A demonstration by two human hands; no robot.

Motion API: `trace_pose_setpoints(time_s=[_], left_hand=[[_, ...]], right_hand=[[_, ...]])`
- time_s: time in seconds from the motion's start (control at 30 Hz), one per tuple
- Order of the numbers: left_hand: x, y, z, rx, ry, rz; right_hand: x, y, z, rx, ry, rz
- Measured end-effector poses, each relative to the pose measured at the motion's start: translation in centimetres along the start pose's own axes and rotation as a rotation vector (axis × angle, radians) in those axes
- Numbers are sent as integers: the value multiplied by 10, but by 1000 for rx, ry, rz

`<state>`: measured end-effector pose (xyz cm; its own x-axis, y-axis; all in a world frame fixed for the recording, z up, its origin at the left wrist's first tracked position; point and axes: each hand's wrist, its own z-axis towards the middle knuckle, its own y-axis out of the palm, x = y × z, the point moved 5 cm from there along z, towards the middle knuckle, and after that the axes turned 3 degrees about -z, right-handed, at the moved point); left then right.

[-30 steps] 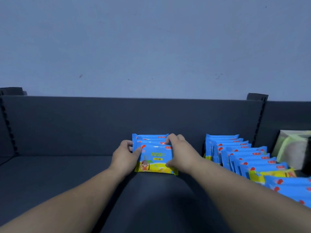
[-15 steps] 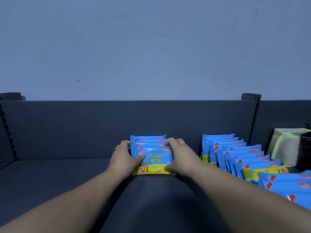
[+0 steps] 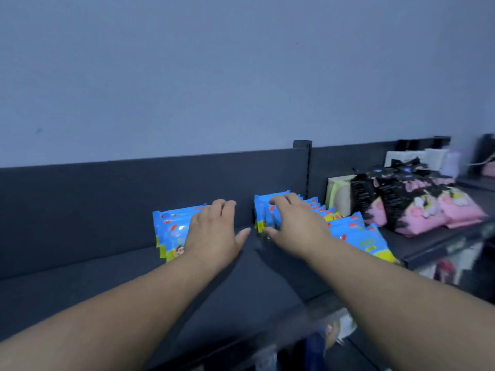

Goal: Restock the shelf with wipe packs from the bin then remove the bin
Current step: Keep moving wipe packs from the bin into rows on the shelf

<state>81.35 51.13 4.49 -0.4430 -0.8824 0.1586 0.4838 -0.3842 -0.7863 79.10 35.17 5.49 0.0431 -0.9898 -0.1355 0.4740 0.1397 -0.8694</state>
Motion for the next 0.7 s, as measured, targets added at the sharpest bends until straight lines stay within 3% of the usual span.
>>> trace_pose_setpoints(time_s=[0.17,0.47,0.7], left_hand=[[101,10,-25,-12,253,-68],[290,54,-83,-118,577,-222],[433,120,-117,-223,646,-273]], right_hand=[[69,-44,-78,85,235,-158],[226,-86,-236,4,646,-299],[343,-96,-331,-59,780,-326]])
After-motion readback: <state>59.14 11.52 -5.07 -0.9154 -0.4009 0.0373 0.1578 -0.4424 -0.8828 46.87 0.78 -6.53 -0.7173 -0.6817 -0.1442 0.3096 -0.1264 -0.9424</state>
